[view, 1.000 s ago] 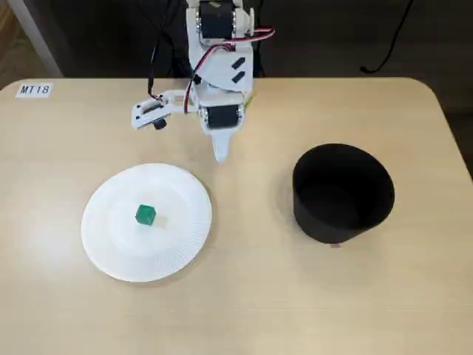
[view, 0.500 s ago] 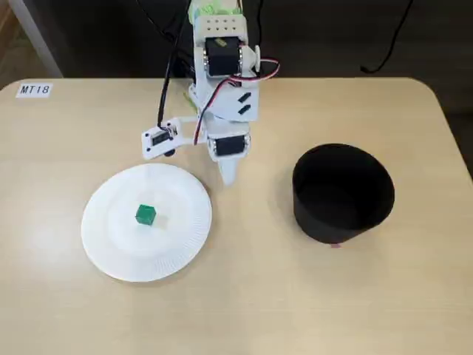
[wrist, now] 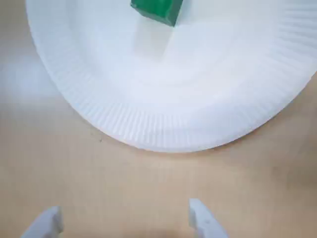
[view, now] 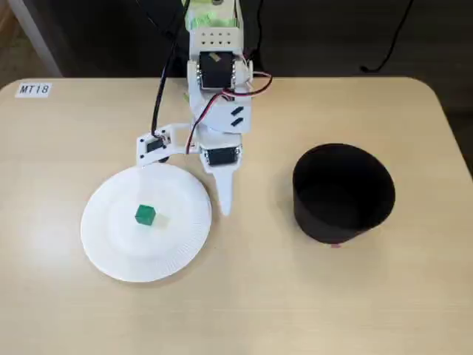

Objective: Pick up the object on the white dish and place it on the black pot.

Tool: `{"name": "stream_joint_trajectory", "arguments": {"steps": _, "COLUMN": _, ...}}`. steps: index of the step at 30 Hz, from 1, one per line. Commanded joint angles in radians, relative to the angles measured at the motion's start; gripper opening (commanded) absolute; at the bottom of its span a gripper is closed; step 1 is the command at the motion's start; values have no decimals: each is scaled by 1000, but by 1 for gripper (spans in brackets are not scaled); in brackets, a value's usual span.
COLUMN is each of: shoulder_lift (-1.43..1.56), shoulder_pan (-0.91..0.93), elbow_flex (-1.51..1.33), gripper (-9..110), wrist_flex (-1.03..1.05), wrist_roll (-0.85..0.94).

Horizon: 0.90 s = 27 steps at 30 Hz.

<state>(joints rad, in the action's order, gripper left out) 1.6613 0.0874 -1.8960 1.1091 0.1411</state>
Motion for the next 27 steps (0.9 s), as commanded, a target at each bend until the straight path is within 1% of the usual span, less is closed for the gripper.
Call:
{"name": "stream_joint_trajectory", "arguments": {"steps": 1, "shoulder_lift": -8, "shoulder_pan": 61, "elbow_flex": 77, "gripper": 34, "wrist_flex": 5, "wrist_roll": -12}}
{"name": "stream_joint_trajectory", "arguments": {"steps": 12, "shoulder_lift": -92, "shoulder_pan": 221, "elbow_flex": 140, "gripper": 36, "wrist_flex": 23, "wrist_roll": -44}}
{"name": "stream_joint_trajectory", "arguments": {"steps": 17, "shoulder_lift": -161, "shoulder_pan": 265, "elbow_flex": 227, "gripper": 36, "wrist_flex": 80, "wrist_roll": -44}}
{"name": "stream_joint_trajectory", "arguments": {"steps": 27, "shoulder_lift": -279, "shoulder_pan": 351, "elbow_flex": 310, "gripper": 36, "wrist_flex": 106, "wrist_roll": -34}}
